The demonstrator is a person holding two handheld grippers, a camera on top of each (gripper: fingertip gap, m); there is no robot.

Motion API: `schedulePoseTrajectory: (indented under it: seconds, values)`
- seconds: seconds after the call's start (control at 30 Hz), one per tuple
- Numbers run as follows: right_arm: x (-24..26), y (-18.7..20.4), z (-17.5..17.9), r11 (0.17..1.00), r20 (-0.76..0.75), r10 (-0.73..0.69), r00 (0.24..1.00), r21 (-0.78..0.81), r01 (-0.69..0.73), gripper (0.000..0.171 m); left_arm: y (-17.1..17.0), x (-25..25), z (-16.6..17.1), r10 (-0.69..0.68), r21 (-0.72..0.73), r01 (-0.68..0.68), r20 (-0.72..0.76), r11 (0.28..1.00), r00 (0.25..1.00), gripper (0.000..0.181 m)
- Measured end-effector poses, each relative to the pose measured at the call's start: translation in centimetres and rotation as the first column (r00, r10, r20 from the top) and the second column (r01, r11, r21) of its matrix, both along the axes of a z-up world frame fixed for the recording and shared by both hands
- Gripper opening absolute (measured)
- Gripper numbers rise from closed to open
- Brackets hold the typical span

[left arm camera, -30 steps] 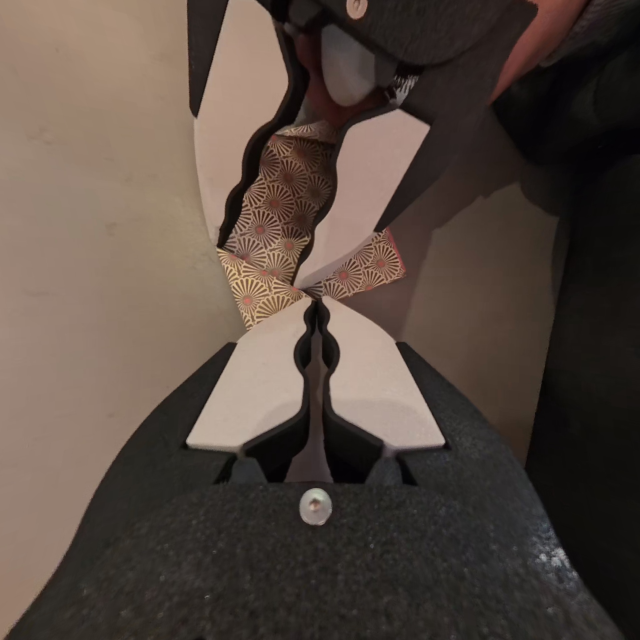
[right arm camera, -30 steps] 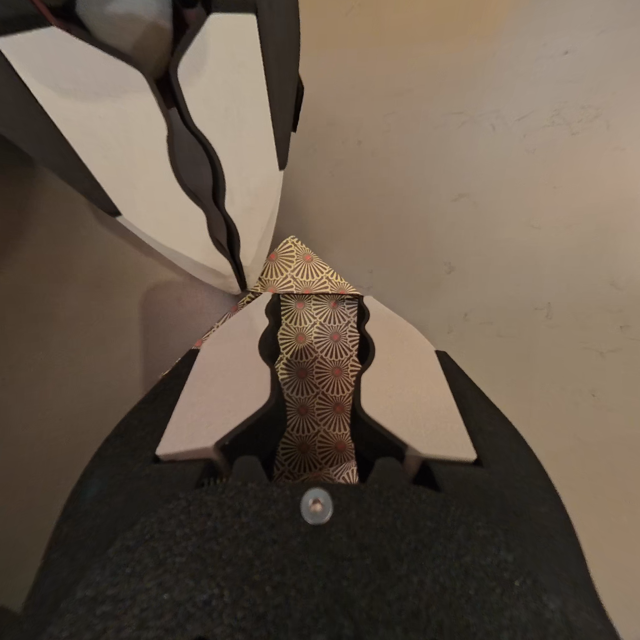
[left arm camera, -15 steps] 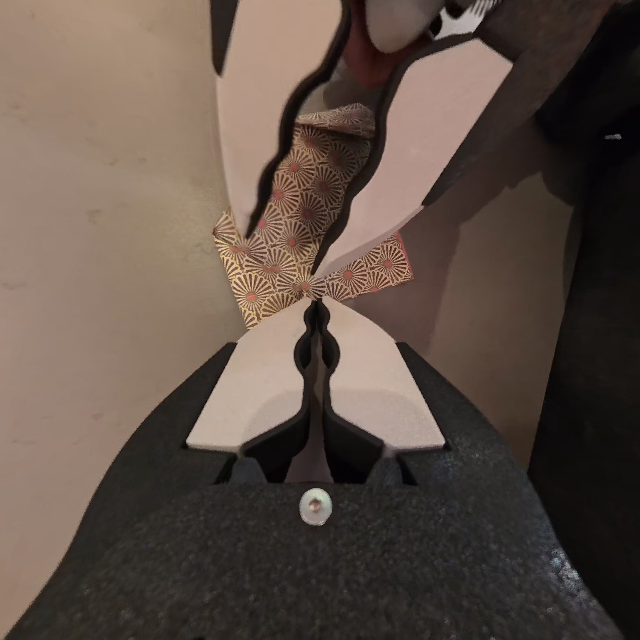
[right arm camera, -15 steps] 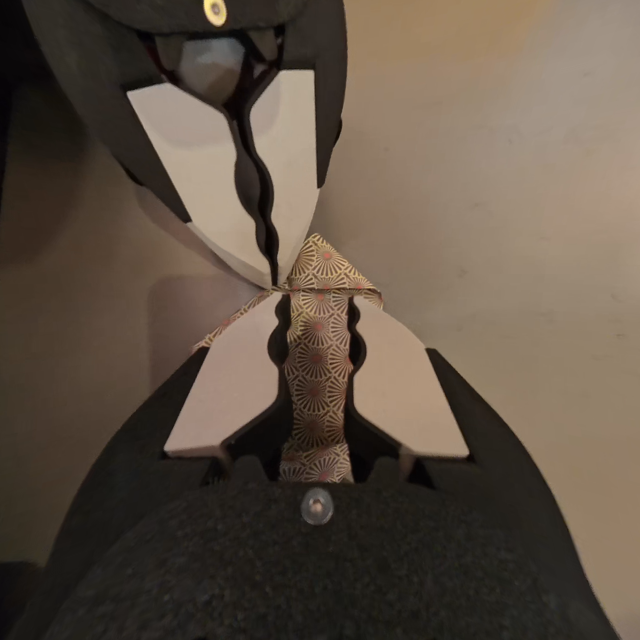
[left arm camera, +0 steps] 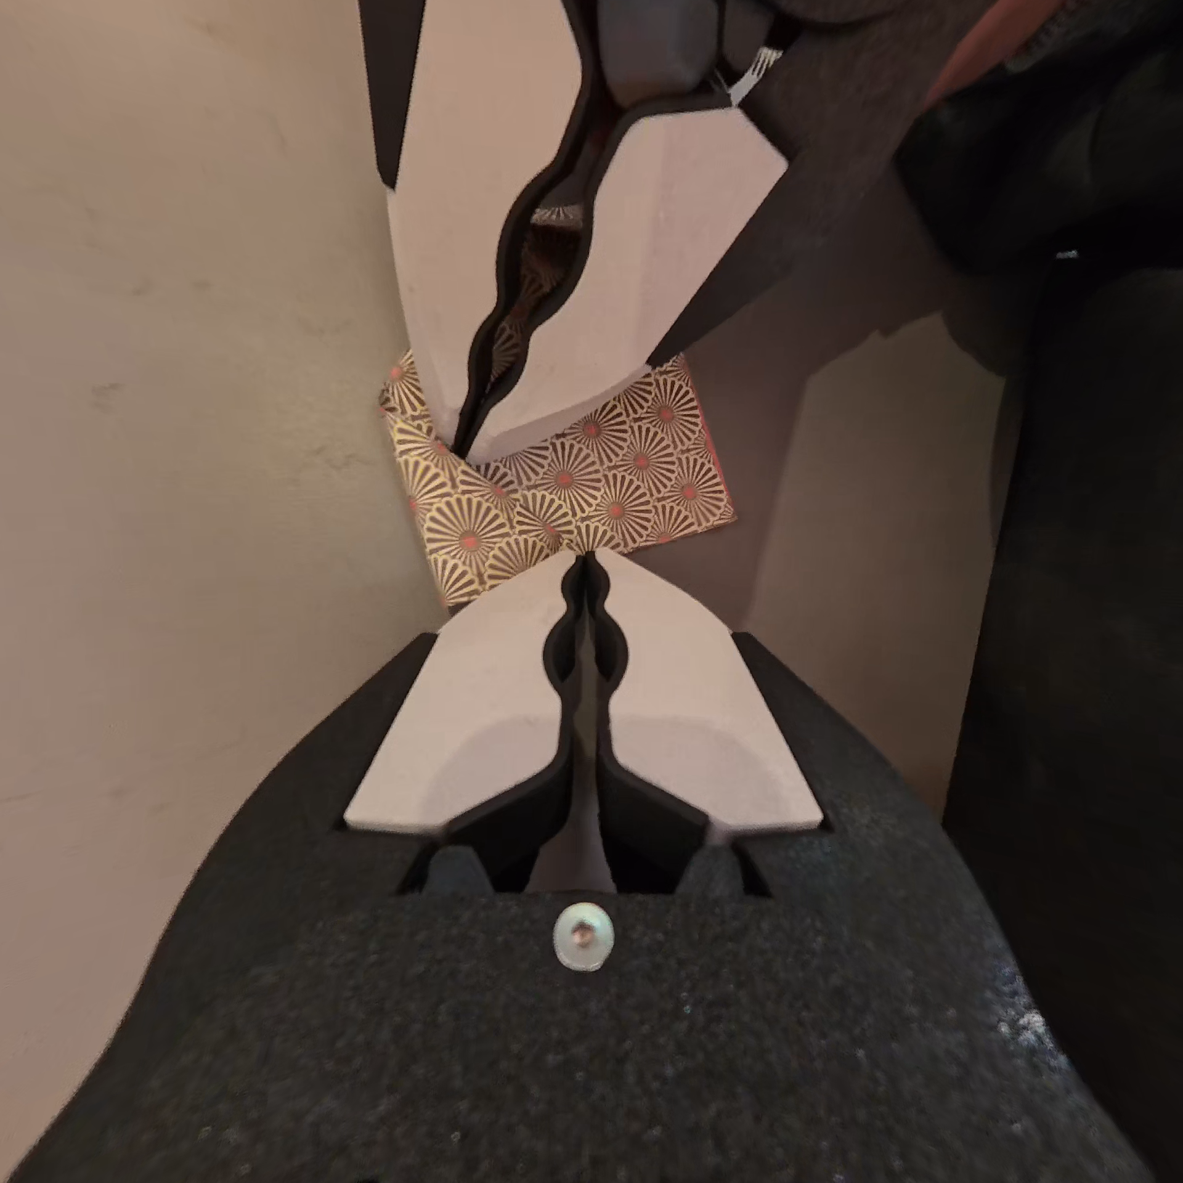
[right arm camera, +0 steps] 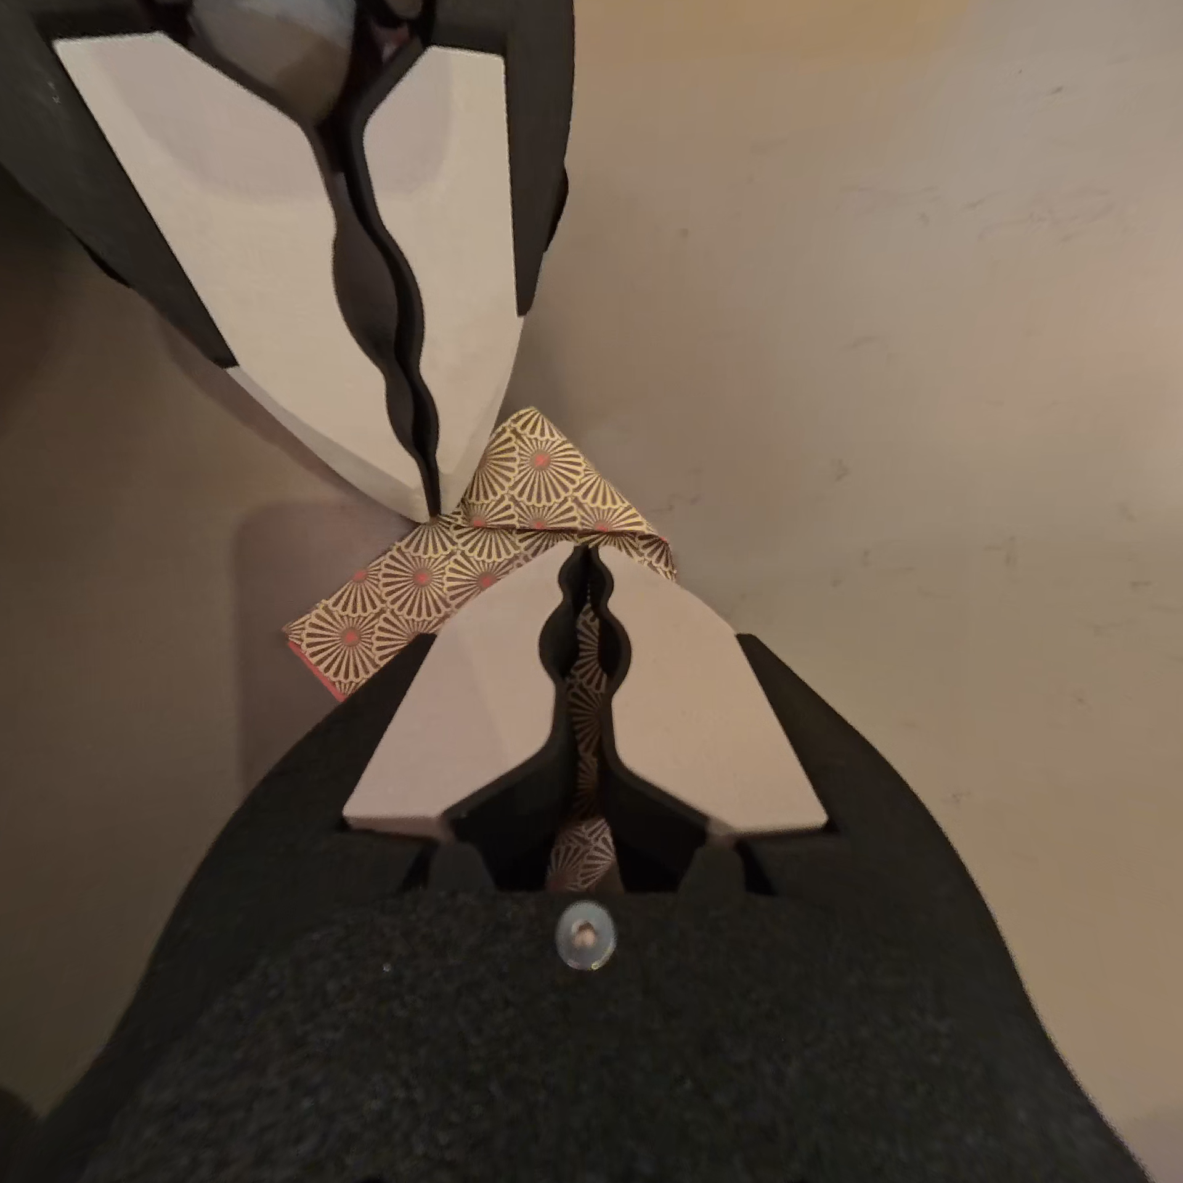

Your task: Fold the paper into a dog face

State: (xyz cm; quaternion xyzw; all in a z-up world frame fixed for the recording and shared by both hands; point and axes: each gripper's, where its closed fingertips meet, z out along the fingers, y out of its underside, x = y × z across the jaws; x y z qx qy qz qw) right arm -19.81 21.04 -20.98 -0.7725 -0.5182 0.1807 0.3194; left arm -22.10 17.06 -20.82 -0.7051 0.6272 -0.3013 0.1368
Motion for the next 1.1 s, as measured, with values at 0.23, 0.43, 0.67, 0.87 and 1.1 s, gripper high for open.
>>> schedulePoseTrajectory:
  seconds: [0.23,0.43,0.67,0.87,1.1]
  values:
    - [-0.4,-0.8,0.9,0.997,-0.038,0.012,0.999,-0.075,-0.015,0.004,0.1,0.0,0.0,-0.002,-0.003,0.002,-0.004,1.0,1.0,0.0]
    - [-2.2,0.0,2.8,0.999,-0.169,0.001,0.986,-0.048,-0.009,0.0,0.0,0.0,0.0,-0.002,-0.008,0.001,-0.004,1.0,1.0,0.0]
    - [-2.0,0.7,0.7,1.0,-0.058,-0.003,0.998,-0.022,0.001,0.0,0.0,0.1,0.0,-0.002,-0.01,0.001,-0.005,1.0,1.0,0.0]
    - [-2.0,0.7,0.1,1.0,-0.02,0.002,1.0,-0.018,-0.003,0.0,0.0,0.1,0.0,0.004,-0.012,-0.004,-0.005,1.0,1.0,0.0]
    - [-2.0,0.7,0.1,1.0,-0.019,0.003,1.0,-0.015,-0.003,0.0,0.0,0.1,0.1,0.03,-0.028,-0.03,0.007,0.999,1.0,0.0]
